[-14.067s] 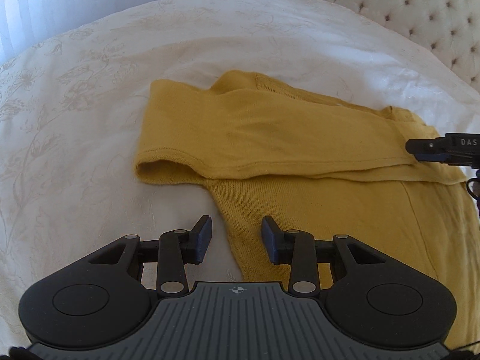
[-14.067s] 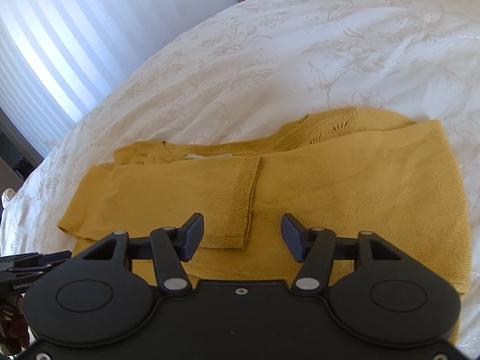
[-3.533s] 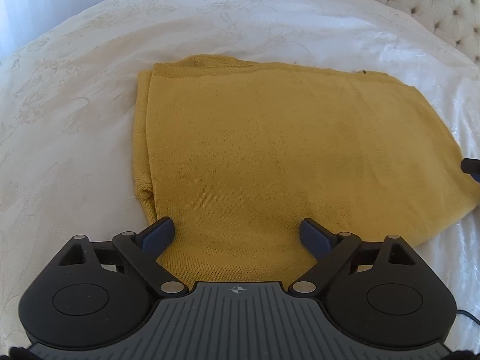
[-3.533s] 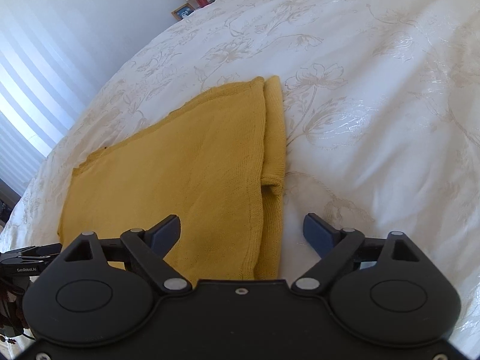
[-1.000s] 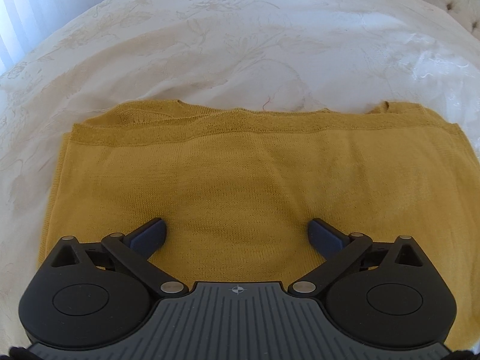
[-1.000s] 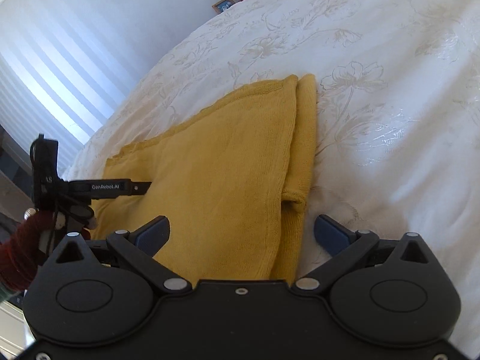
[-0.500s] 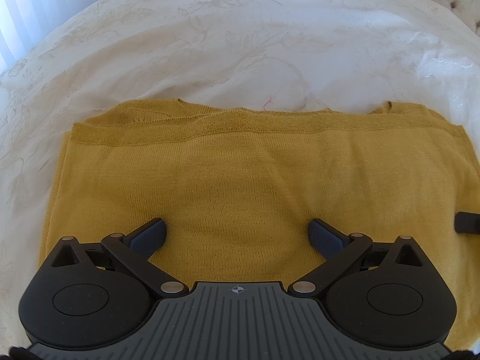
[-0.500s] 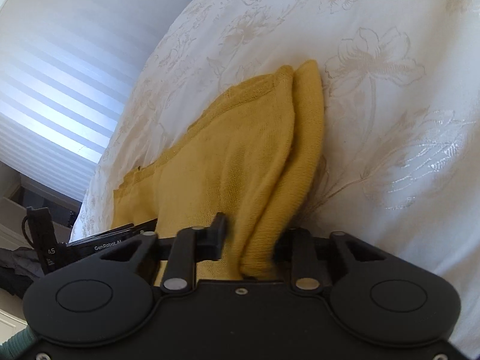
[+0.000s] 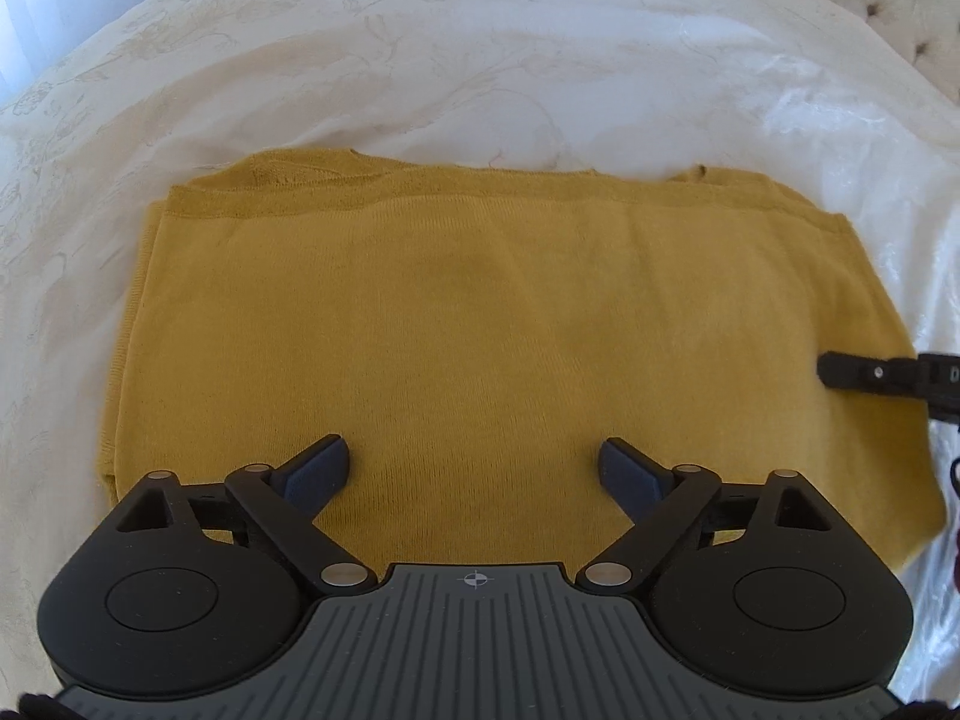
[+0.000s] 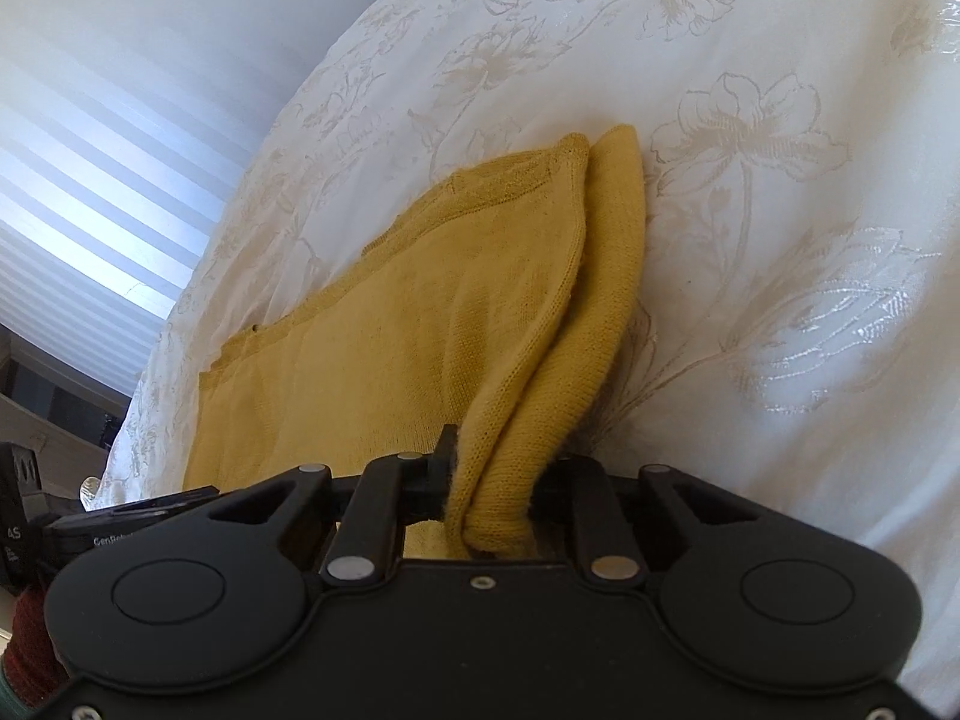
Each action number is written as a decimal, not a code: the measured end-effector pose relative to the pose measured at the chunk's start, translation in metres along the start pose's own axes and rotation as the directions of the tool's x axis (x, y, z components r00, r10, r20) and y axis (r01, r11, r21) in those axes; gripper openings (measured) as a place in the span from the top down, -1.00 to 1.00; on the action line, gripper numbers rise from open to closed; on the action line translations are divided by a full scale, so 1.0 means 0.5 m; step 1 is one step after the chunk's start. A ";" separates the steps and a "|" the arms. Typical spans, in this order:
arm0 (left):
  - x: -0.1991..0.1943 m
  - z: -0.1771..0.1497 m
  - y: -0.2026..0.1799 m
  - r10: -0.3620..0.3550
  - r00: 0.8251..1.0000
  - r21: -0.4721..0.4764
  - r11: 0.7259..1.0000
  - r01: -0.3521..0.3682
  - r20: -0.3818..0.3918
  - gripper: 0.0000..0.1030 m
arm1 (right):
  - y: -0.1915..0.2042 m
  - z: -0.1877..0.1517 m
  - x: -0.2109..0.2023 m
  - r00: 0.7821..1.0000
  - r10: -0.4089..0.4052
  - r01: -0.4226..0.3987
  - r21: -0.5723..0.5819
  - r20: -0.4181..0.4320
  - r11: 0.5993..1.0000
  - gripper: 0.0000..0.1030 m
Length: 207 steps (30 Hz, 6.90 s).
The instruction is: Fold small clothes
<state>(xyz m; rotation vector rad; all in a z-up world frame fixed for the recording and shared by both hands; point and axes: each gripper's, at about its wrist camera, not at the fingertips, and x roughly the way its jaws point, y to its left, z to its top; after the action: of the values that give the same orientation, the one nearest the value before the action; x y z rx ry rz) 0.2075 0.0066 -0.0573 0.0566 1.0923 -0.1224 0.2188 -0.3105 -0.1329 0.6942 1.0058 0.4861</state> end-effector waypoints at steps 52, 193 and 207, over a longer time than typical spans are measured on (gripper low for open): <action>-0.110 -0.024 0.509 0.147 0.989 -0.357 0.925 -0.132 0.014 -0.57 | 0.612 -0.116 0.315 0.955 -0.244 0.148 -0.439 -0.169 0.886 0.55; -0.039 -0.108 0.279 -0.338 0.933 -0.179 0.917 0.357 0.126 -0.75 | 0.290 0.000 0.253 0.963 0.237 -0.267 -0.337 -0.128 0.903 -0.97; -0.057 -0.121 0.310 -0.364 0.920 -0.322 0.861 0.393 0.147 0.65 | 0.281 -0.014 0.216 0.976 0.169 -0.201 -0.257 -0.138 0.945 0.22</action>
<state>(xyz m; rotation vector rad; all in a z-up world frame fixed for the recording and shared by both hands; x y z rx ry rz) 0.1607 0.1689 -0.0620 -0.4824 1.0186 -0.2824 0.2544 -0.1405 -0.0982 0.5216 0.9620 0.8201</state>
